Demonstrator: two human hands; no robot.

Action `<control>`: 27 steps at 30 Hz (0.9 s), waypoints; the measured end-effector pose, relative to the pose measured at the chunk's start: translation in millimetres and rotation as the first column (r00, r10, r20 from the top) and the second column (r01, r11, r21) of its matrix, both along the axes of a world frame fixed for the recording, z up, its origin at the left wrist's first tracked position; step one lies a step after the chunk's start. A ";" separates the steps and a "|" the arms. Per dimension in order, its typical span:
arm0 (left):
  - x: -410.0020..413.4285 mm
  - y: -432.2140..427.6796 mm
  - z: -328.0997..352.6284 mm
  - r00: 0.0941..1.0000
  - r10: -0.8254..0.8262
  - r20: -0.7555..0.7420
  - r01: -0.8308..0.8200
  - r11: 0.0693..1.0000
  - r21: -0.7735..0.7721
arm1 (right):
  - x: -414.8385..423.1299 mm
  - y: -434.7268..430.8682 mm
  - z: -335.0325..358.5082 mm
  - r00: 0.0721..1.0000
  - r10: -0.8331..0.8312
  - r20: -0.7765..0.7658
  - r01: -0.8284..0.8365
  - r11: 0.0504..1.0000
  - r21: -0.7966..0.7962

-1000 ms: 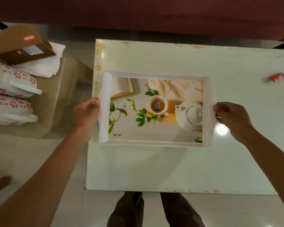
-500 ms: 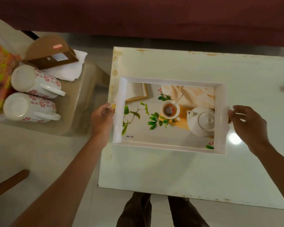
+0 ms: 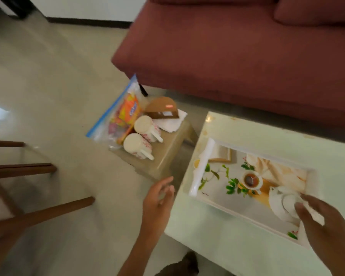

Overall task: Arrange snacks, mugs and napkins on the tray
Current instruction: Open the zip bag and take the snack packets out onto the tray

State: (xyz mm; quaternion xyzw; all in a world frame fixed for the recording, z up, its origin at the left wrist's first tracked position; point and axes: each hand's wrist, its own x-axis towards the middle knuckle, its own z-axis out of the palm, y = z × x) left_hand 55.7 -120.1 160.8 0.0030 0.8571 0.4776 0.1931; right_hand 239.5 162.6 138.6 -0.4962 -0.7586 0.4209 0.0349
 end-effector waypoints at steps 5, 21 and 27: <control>14.9 -35.5 42.2 0.988 0.146 -0.048 -0.144 0.989 0.039 | -31.9 -44.8 24.4 0.995 0.056 -0.082 -0.058 0.998 -0.018; -266.1 -60.2 92.9 0.844 -0.405 -0.352 0.147 0.805 -0.575 | -232.2 -213.1 117.7 0.851 0.524 0.038 -0.522 0.836 0.171; -304.3 -59.3 78.2 0.884 -0.419 -0.209 0.256 0.806 -0.533 | -261.2 -235.8 114.6 0.822 0.544 0.169 -0.567 0.811 0.146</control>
